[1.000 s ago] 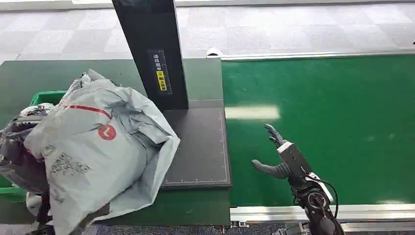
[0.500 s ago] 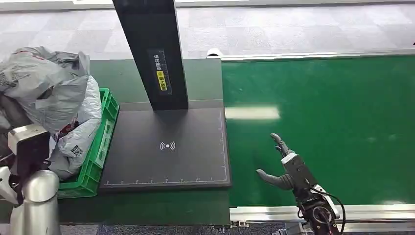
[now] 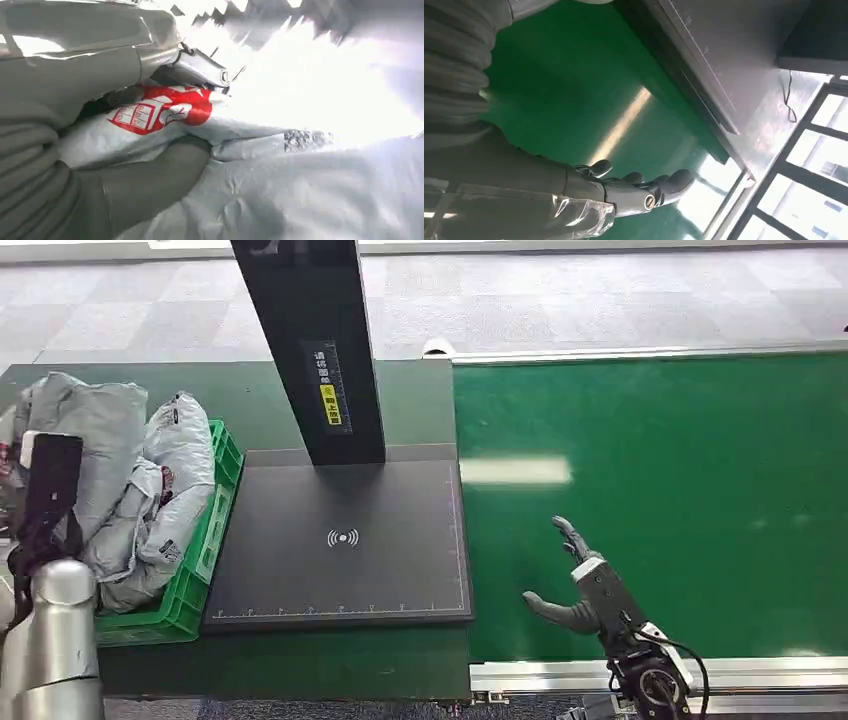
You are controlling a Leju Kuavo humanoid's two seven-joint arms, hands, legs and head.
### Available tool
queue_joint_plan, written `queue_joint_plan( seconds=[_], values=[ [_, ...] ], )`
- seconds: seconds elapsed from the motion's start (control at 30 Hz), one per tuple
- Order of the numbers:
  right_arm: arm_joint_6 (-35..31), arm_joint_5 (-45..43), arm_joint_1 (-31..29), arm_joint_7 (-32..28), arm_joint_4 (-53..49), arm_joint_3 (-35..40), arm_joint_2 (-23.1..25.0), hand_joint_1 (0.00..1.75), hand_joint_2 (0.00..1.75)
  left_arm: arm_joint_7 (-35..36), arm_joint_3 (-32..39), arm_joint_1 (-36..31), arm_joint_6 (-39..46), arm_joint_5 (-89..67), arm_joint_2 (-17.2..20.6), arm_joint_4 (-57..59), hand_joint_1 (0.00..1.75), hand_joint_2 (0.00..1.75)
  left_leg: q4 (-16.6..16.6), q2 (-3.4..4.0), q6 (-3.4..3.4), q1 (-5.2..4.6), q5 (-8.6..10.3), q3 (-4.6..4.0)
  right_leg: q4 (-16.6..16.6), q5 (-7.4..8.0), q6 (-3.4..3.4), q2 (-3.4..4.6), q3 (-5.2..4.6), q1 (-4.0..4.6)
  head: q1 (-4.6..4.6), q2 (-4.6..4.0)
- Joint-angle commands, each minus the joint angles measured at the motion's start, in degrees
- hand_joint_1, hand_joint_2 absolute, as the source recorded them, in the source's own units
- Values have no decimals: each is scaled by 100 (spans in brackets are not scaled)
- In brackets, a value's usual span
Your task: Moved the parcel from conveyor to table for the left to box.
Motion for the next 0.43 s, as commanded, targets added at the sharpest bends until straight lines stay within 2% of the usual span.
queue_joint_plan(
  seconds=[0.03, 0.07, 0.13, 0.43],
  values=[
    [107, 208, -363, 115, 332, -92, 335, 0, 175, 598, 145, 13, -1671, -335, -80, 1406, 175, 175, -17, 11, 11, -9, 5, 20, -12, 6, -3, 7, 14, -7, 0, 0],
    [111, 215, -393, 121, 344, -85, 341, 0, 175, 597, 144, 58, -1669, -337, -81, 1380, 175, 175, -16, 11, 9, -8, 4, 22, -10, 5, -3, 8, 16, -6, -2, 0],
    [164, 254, -459, 160, 416, -61, 362, 0, 175, 779, 111, 139, -2295, -249, -15, 1426, 175, 175, -17, 8, 9, -11, 5, 22, -10, 5, -3, 7, 17, -9, -4, 0],
    [166, 280, -525, 172, 497, -44, 388, 0, 175, 806, 98, 191, -2441, -221, 45, 1584, 175, 175, -19, -10, 8, -16, 7, 47, -9, 2, -2, -18, 50, -15, -2, 0]
  ],
)
